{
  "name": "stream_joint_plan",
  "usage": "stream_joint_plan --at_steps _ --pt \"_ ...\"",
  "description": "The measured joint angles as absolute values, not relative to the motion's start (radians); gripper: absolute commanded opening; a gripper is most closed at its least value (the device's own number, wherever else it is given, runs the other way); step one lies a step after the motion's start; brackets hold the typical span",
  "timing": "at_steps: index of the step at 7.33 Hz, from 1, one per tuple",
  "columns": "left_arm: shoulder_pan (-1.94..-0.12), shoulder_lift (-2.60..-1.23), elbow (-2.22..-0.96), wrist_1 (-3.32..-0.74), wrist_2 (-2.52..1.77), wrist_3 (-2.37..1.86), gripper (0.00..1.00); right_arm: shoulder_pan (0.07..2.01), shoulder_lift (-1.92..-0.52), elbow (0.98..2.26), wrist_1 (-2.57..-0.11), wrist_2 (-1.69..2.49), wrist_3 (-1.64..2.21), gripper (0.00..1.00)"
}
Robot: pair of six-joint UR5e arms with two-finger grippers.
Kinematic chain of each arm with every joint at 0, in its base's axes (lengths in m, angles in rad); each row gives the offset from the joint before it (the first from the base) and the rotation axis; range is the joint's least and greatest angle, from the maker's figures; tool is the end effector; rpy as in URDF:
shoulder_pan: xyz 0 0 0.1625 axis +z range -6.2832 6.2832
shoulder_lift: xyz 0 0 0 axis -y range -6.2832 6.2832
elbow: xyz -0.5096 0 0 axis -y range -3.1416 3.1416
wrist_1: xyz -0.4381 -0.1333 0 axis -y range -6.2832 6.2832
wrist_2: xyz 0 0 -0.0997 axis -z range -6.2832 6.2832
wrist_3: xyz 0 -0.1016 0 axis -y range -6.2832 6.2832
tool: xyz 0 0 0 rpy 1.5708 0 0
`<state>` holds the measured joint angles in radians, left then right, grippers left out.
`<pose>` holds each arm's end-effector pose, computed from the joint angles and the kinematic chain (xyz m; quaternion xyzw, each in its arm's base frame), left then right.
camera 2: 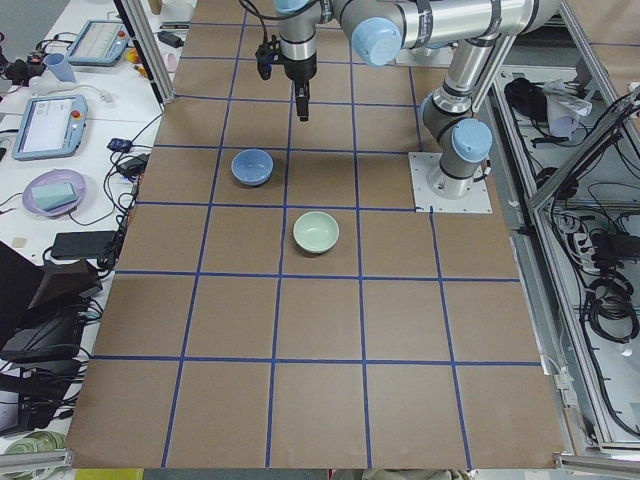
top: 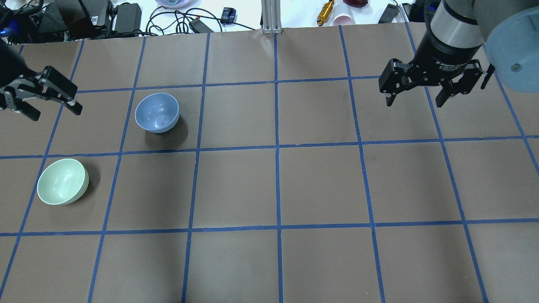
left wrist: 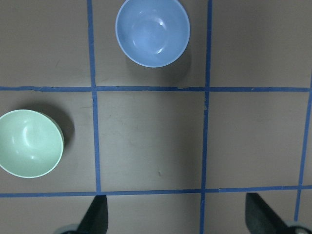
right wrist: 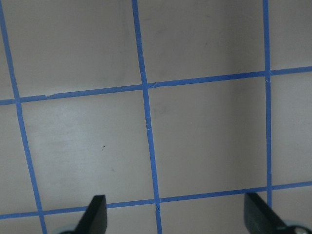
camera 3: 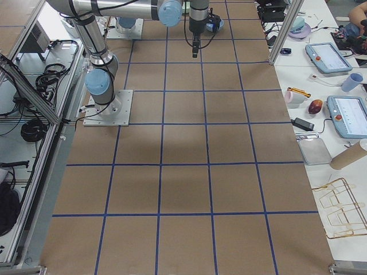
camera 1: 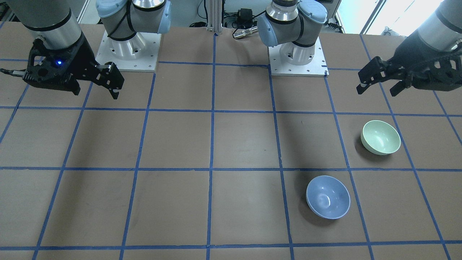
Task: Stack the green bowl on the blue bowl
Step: 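Move the left gripper toward the pale green bowl nearer the robot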
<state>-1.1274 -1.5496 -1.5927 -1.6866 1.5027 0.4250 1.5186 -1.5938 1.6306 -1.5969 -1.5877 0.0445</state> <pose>0.0941 -0.5249 0.5594 0.0112 -0.9977 -0.0385 0.0553 0.1040 -0.5308 0.5532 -0.0483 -0.9988 -0.0054 0.0084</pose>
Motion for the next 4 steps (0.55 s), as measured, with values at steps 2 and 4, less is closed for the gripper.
stream_joint_plan --at_steps 2,4 --pt "-0.994 -1.560 -1.675 -1.627 1.501 0.579 1.00 1.519 -1.594 1.631 -1.597 -1.588 0.045 1.00" --pt "-0.873 -1.584 -1.774 -1.492 1.502 0.685 1.00 1.519 -1.594 1.631 -1.597 -1.588 0.045 1.00"
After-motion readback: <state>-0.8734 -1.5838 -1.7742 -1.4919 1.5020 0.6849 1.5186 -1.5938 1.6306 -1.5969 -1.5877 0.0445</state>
